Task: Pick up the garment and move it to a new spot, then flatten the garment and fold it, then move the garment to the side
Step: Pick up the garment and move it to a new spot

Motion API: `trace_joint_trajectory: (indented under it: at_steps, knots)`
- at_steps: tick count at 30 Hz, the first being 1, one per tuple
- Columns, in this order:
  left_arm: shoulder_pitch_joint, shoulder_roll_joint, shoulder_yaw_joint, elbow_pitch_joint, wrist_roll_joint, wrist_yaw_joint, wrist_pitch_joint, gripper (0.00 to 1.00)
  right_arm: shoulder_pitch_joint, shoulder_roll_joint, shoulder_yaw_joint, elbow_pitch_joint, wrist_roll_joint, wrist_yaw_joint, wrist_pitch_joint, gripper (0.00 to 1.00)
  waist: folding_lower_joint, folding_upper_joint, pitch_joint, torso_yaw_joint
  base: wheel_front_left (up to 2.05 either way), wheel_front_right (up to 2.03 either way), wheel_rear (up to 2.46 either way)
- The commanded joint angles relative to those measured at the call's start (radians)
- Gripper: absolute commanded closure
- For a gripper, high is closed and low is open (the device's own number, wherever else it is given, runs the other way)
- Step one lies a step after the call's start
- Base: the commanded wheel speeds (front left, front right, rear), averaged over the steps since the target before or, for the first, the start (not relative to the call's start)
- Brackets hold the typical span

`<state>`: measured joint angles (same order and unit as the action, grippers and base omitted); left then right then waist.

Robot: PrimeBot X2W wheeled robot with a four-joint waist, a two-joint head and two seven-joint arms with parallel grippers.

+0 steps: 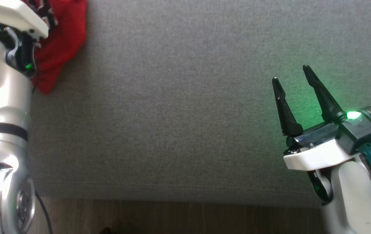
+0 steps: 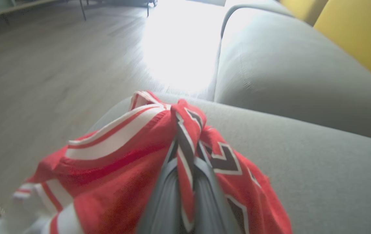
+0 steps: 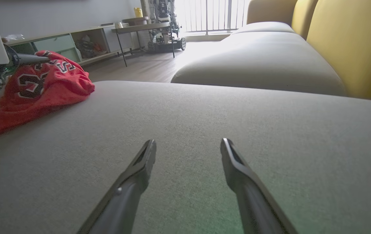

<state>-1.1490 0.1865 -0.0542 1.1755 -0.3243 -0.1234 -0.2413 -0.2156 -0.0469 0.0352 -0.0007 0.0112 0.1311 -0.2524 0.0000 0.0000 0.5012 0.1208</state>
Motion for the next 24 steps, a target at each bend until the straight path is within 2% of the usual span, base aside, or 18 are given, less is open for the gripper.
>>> trace_joint_trajectory:
  at_steps: [1, 6, 11, 18, 24]
  knots:
    - [0.003, 0.048, 0.006, -0.065, 0.012, -0.004, -0.016, 1.0, 0.007, -0.003, 0.024, -0.028, 0.008, 0.0, -0.009, 0.0, 0.0, 0.0, -0.042, 0.007, 0.0, 0.0, 0.0]
    - [0.066, 0.013, 0.034, -0.258, 0.013, -0.002, -0.02, 1.0, 0.033, -0.003, 0.017, -0.019, 0.038, 0.0, -0.009, 0.0, 0.0, 0.0, -0.143, 0.01, 0.0, 0.0, 0.0]
    - [0.131, -0.037, 0.021, -0.378, 0.013, -0.004, -0.02, 1.0, 0.062, -0.003, 0.02, -0.015, 0.075, 0.0, -0.009, 0.0, 0.0, 0.0, -0.249, -0.007, 0.0, 0.0, 0.0]
    - [0.204, -0.076, -0.02, -0.495, -0.01, -0.006, -0.011, 1.0, 0.093, -0.003, 0.017, -0.026, 0.128, 0.0, -0.009, 0.0, 0.0, 0.0, -0.361, -0.054, 0.0, 0.0, 0.0]
    - [0.301, -0.111, -0.057, -0.656, -0.062, -0.003, 0.06, 1.0, 0.124, -0.003, 0.025, -0.058, 0.153, 0.0, -0.009, 0.0, 0.0, 0.0, -0.436, -0.107, 0.0, 0.0, 0.0]
